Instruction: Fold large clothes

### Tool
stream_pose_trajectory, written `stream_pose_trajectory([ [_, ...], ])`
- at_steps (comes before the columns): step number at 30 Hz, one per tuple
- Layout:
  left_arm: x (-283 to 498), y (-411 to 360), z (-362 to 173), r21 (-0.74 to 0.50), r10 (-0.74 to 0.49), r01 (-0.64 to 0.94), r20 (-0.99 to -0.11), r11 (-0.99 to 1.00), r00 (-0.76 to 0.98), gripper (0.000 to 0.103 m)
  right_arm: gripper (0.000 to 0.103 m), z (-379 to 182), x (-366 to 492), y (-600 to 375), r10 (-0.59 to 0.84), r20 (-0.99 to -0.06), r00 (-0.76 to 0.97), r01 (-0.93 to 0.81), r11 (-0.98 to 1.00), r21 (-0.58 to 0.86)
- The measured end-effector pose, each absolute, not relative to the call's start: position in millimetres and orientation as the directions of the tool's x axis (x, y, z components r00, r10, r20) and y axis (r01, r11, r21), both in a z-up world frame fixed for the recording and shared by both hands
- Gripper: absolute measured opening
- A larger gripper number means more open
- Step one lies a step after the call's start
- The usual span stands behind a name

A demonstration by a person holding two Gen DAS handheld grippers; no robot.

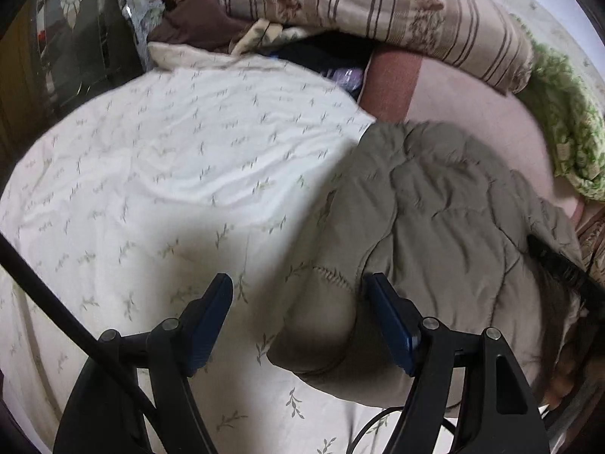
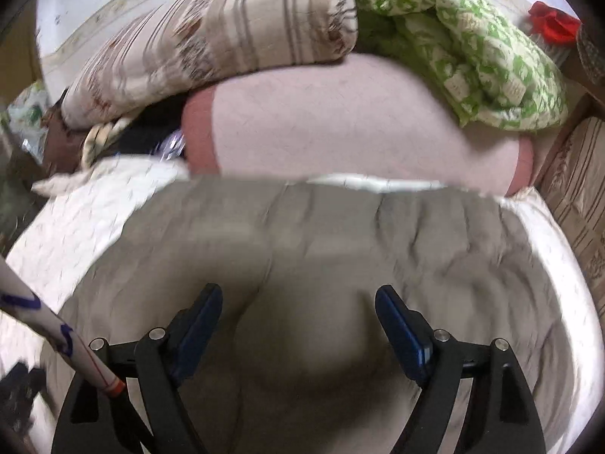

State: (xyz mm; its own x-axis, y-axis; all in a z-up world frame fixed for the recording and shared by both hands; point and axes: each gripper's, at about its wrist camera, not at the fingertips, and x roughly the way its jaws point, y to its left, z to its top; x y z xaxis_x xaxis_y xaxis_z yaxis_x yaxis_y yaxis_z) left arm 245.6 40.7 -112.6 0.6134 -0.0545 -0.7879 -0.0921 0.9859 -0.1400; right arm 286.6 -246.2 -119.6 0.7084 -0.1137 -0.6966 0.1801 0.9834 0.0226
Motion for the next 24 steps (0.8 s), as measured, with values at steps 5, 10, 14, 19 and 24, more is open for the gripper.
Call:
stream_pose_trajectory([
  [5,239.7,33.8,-105.4,-0.091,-0.026,-0.069,-0.767,0.993,0.642,0.073,0.094,-146.0,300.1,-232.5,-0.219,-0.678,0.701,0.208,0.973,-0.099],
  [10,219.9,39.8,-80.4,-0.153,-0.077,-0.047,-0.713,0.987,0.697,0.073,0.09,-107.9,275.5,-244.1,-0.188,-0.675,0.713,0.216,0.975,-0.044],
  [14,221.8,33.1,-88.0,-0.096,-0.046,-0.038,-0.739,0.995,0.673,0.073,0.09,-97.4,216.8,-268.4,-0.171,-0.647,0.743,0.245,0.969,0.024],
  [19,236.5,32.3,-116.9,-0.111,-0.061,-0.05,-0.812,0.993,0.58,0.073,0.091,-146.2,180.4,-320.8,-0.21,-0.73,0.651,0.353,0.934,0.046],
  [24,212.0,42.6,-86.4,-0.146,-0.069,-0.064,-0.755,0.987,0.652,0.073,0.091,-141.0,159.7,-344.2,-0.14,-0.722,0.677,0.358,0.921,0.157],
])
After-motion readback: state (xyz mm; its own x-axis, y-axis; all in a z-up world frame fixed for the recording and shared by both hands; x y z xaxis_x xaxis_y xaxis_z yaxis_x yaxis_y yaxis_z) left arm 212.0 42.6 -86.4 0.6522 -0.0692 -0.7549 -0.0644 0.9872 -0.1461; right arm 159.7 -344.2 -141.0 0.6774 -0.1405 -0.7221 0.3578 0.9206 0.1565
